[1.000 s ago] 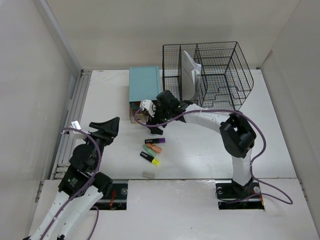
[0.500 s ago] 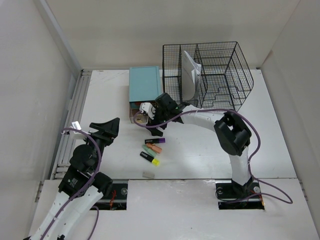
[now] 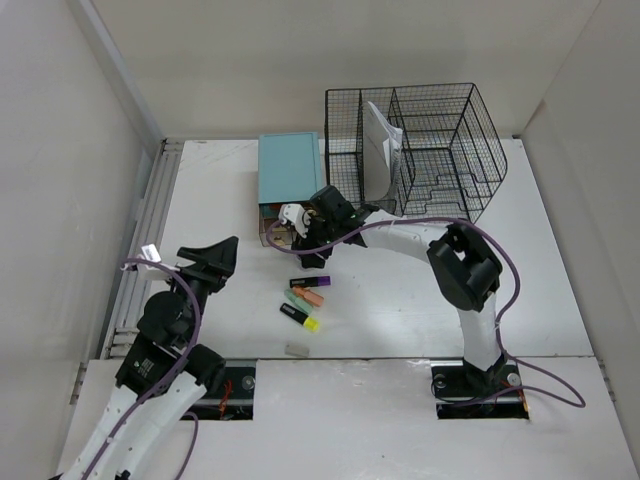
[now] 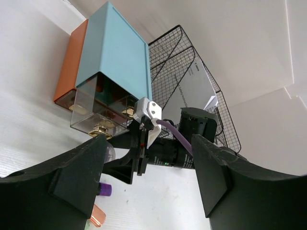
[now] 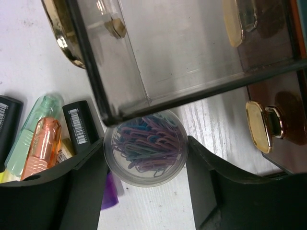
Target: Organize the desk
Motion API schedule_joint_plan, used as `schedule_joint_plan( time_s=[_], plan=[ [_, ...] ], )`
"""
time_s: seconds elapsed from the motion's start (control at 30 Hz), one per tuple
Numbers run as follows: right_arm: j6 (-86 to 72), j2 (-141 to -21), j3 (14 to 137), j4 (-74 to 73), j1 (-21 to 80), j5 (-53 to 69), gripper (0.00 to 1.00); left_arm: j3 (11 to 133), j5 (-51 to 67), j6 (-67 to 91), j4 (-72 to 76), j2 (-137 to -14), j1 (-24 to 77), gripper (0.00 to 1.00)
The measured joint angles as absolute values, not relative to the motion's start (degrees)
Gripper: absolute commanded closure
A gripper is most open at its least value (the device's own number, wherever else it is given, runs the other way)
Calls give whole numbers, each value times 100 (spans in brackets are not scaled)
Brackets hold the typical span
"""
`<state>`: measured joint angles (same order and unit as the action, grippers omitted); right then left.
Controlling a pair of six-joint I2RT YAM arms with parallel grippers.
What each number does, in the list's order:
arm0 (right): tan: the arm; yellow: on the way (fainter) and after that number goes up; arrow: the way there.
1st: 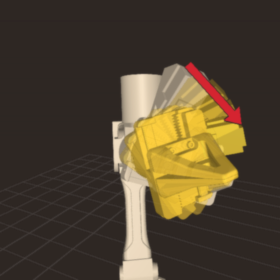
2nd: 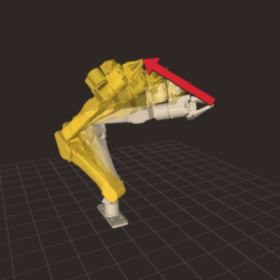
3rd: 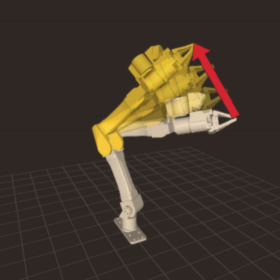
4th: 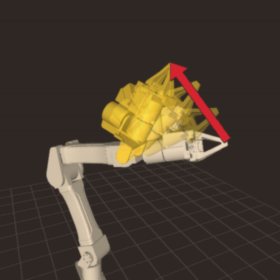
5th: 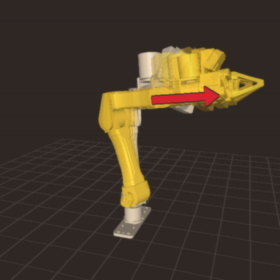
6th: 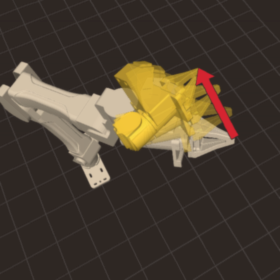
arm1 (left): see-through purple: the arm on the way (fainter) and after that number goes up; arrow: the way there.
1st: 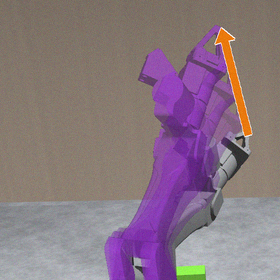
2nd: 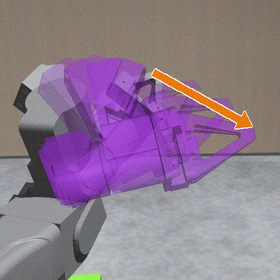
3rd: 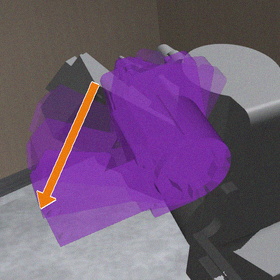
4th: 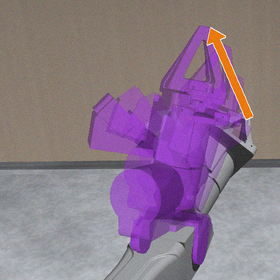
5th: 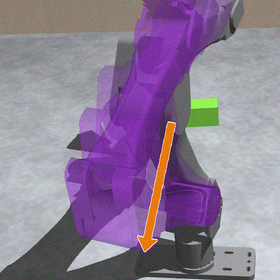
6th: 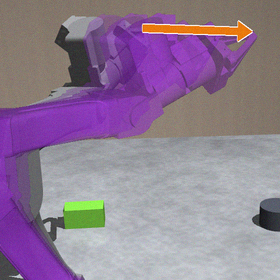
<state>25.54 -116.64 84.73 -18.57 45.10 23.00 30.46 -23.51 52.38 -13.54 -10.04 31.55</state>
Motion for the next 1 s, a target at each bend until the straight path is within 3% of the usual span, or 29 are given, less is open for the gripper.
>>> schedule_joint_plan(
  time_s=[0.07, 0.27, 0.47, 0.77, 1.0],
  plan=[
    [2528, -11664, 8473, -1839, 4510, 2298, 48, 3046, -2351, 5238, -1380, -956, 3155, 32],
    [2526, -11664, 8473, -1844, 4510, 2311, 81, 3046, -2351, 5238, -1457, -910, 3155, 32],
    [2550, -11581, 8471, -2075, 4510, 2333, 100, 3046, -2342, 5238, -1511, -910, 3155, 32],
    [2836, -10617, 8630, -3269, 4510, 2344, 100, 3046, -2342, 5236, -1533, -910, 3155, 32],
    [3026, -10372, 9889, -3951, 4510, 2438, 100, 3046, -2259, 5236, -1439, -976, 3155, 32]
  ],
)
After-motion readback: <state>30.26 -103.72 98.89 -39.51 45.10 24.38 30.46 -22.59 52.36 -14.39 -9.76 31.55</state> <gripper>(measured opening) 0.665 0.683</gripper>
